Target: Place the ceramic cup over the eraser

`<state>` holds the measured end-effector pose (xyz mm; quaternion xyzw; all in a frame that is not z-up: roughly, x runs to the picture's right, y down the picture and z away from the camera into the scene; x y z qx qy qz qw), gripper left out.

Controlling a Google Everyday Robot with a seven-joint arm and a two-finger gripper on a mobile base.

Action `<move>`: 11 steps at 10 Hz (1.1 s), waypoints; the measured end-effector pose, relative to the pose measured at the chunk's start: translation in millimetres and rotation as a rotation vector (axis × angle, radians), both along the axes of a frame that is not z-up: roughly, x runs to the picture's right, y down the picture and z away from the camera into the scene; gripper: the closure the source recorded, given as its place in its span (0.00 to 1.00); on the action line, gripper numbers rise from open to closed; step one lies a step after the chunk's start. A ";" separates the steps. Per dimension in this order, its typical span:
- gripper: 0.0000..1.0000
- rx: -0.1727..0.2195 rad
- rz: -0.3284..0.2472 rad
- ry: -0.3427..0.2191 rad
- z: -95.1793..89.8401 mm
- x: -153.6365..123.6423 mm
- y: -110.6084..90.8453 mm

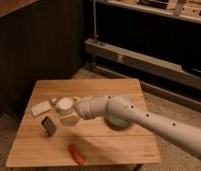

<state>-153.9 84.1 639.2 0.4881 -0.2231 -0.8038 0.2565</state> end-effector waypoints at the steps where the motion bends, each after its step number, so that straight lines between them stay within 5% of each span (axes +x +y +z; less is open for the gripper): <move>1: 1.00 -0.001 -0.005 -0.008 -1.2 -5.0 -1.5; 11: 1.00 -0.018 -0.019 -0.054 -1.3 -34.3 -4.5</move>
